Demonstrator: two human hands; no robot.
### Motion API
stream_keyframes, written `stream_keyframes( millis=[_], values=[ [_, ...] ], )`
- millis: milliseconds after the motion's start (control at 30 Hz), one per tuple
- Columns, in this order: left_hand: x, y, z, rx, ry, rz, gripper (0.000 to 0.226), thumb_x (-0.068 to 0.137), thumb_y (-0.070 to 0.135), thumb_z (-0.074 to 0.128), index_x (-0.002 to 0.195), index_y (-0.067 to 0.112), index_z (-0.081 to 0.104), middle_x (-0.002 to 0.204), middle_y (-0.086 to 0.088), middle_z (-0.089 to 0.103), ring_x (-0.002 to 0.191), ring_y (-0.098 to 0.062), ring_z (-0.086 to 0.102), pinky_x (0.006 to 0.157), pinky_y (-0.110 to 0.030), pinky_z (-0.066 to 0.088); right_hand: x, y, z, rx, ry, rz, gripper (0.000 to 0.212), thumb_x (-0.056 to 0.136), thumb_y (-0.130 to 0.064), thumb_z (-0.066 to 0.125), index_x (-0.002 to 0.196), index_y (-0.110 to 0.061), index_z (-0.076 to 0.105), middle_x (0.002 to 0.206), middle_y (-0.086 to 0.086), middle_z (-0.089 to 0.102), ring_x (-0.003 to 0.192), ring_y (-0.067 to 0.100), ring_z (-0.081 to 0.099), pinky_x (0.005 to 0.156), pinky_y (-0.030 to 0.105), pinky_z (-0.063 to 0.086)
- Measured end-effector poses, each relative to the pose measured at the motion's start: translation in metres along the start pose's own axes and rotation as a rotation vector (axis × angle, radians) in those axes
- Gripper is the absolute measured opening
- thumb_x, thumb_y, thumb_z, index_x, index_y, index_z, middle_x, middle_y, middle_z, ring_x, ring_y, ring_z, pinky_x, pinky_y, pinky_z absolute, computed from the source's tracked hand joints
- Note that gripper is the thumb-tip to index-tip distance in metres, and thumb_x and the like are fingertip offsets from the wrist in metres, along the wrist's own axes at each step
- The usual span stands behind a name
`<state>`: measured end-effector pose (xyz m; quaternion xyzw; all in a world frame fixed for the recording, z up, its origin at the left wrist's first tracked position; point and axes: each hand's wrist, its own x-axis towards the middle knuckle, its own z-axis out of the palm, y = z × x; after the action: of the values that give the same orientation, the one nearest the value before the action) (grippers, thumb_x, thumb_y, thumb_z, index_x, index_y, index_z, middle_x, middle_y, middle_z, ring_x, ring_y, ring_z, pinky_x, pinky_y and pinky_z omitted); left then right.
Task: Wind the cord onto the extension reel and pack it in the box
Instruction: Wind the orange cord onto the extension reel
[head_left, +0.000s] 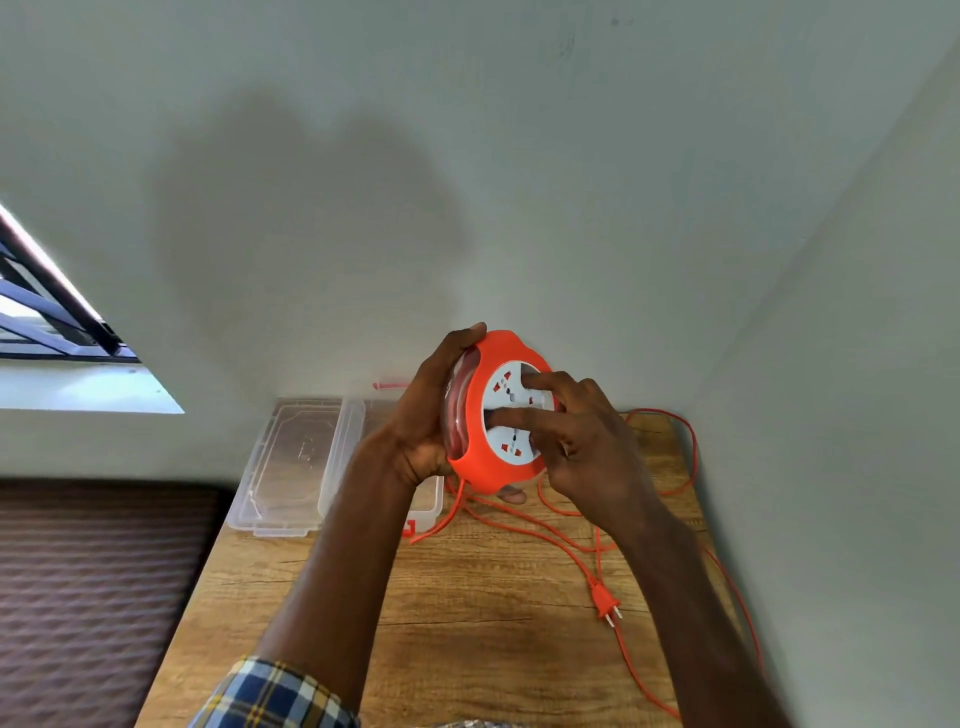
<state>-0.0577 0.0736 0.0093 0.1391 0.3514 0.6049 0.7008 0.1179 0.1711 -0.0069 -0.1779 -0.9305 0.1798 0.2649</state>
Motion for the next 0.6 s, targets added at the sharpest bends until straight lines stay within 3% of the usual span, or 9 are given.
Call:
stream_keyframes(
  millis=[67, 133, 200, 267, 367, 433, 533, 600],
  values=[
    [0.002, 0.000, 0.001, 0.019, 0.024, 0.010, 0.062, 0.092, 0.065, 0.059, 0.120, 0.012, 0.076, 0.118, -0.016, 0.070, 0.102, -0.033, 0.070, 0.091, -0.047, 0.059, -0.002, -0.004, 0.003, 0.016, 0.041, 0.090, 0.059, 0.083, -0.014, 0.077, 0.124, -0.055, 0.065, 0.133, -0.014, 0.065, 0.112, 0.015, 0.061, 0.079, 0.037, 0.058],
    [0.003, 0.001, 0.002, 0.060, 0.052, 0.024, 0.059, 0.093, 0.063, 0.060, 0.119, 0.013, 0.077, 0.116, -0.017, 0.070, 0.101, -0.033, 0.070, 0.090, -0.045, 0.059, -0.002, -0.012, 0.003, 0.119, 0.088, 0.242, 0.062, 0.076, -0.043, 0.082, 0.126, -0.068, 0.055, 0.122, -0.022, 0.072, 0.104, 0.000, 0.067, 0.083, 0.031, 0.059],
    [0.003, 0.002, 0.002, 0.084, 0.061, 0.031, 0.057, 0.095, 0.062, 0.059, 0.116, 0.013, 0.078, 0.113, -0.016, 0.073, 0.099, -0.032, 0.072, 0.090, -0.045, 0.059, -0.002, -0.021, 0.003, 0.182, 0.141, 0.369, 0.064, 0.065, -0.069, 0.075, 0.122, -0.077, 0.049, 0.107, -0.027, 0.075, 0.088, -0.011, 0.067, 0.076, 0.020, 0.057],
    [0.002, 0.003, 0.000, 0.071, 0.052, 0.041, 0.057, 0.096, 0.062, 0.058, 0.116, 0.012, 0.078, 0.111, -0.016, 0.075, 0.098, -0.032, 0.073, 0.090, -0.046, 0.059, -0.001, -0.028, 0.007, 0.156, 0.185, 0.427, 0.069, 0.061, -0.080, 0.068, 0.126, -0.071, 0.048, 0.092, -0.025, 0.075, 0.078, -0.012, 0.065, 0.067, 0.015, 0.051],
    [0.003, 0.000, 0.000, 0.041, 0.042, 0.054, 0.063, 0.095, 0.063, 0.059, 0.128, 0.011, 0.073, 0.122, -0.018, 0.072, 0.107, -0.035, 0.070, 0.100, -0.051, 0.055, 0.005, -0.034, 0.016, 0.220, 0.277, 0.556, 0.069, 0.066, -0.085, 0.066, 0.121, -0.044, 0.069, 0.094, -0.019, 0.078, 0.076, -0.006, 0.069, 0.058, 0.010, 0.049],
    [0.004, -0.003, 0.000, 0.036, 0.059, 0.066, 0.065, 0.095, 0.065, 0.058, 0.128, 0.013, 0.074, 0.124, -0.018, 0.072, 0.108, -0.036, 0.071, 0.100, -0.053, 0.055, 0.008, -0.035, 0.020, 0.221, 0.295, 0.613, 0.067, 0.071, -0.085, 0.063, 0.117, -0.037, 0.070, 0.098, -0.011, 0.079, 0.078, 0.000, 0.071, 0.055, 0.011, 0.047],
    [0.004, -0.005, -0.001, 0.011, 0.053, 0.068, 0.063, 0.096, 0.066, 0.057, 0.128, 0.014, 0.074, 0.124, -0.016, 0.073, 0.108, -0.034, 0.071, 0.099, -0.052, 0.056, 0.006, -0.031, 0.014, 0.124, 0.243, 0.512, 0.063, 0.080, -0.082, 0.057, 0.120, -0.035, 0.069, 0.087, -0.012, 0.077, 0.072, 0.000, 0.070, 0.056, 0.016, 0.047],
    [0.003, -0.003, -0.002, 0.008, 0.031, 0.066, 0.062, 0.097, 0.065, 0.057, 0.127, 0.014, 0.074, 0.123, -0.015, 0.073, 0.108, -0.034, 0.071, 0.100, -0.051, 0.056, 0.004, -0.025, 0.006, 0.106, 0.239, 0.391, 0.043, 0.088, -0.066, 0.064, 0.119, -0.037, 0.067, 0.084, -0.018, 0.072, 0.069, -0.007, 0.062, 0.059, 0.017, 0.044]
  ],
)
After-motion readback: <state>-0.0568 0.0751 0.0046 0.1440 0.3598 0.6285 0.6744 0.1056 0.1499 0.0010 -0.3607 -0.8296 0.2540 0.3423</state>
